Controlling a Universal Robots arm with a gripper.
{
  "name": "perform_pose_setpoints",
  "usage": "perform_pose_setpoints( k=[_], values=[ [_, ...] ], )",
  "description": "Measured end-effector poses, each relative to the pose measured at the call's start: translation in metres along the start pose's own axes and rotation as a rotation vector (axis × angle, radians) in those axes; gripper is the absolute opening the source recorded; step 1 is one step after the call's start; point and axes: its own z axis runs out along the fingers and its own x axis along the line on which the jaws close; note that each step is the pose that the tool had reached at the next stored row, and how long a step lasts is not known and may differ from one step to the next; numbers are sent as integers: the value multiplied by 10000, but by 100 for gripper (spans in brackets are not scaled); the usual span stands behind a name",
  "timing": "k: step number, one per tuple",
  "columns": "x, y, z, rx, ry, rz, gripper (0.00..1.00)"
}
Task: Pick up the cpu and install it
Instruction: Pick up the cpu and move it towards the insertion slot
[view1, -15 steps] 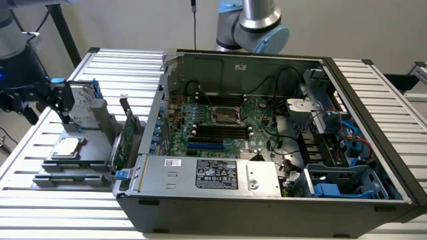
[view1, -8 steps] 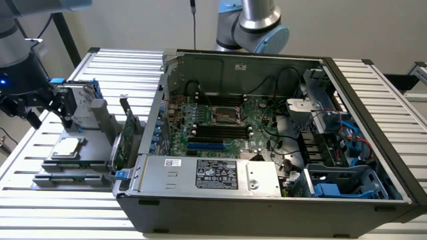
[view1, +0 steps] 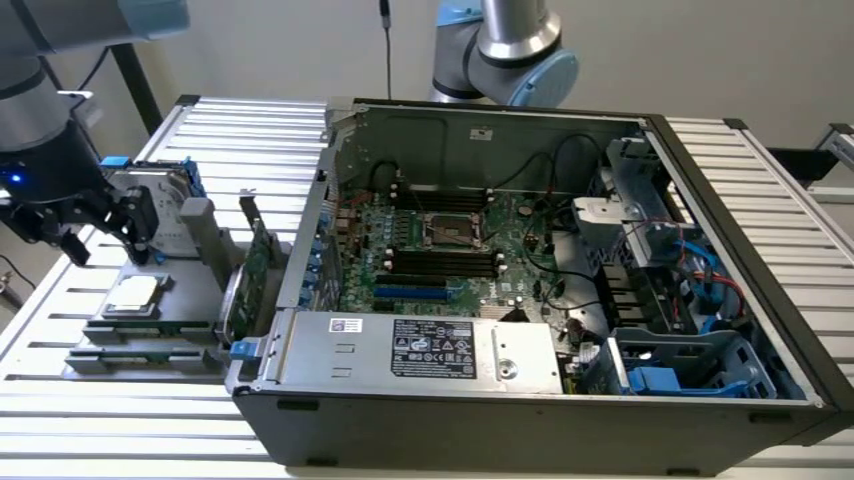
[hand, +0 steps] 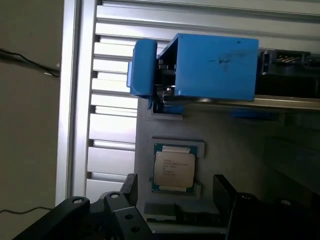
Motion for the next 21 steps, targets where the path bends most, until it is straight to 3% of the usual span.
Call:
perform_pose_setpoints(
  k=[21],
  values=[
    [-4,-20,382,-18,-27,69,71]
  ],
)
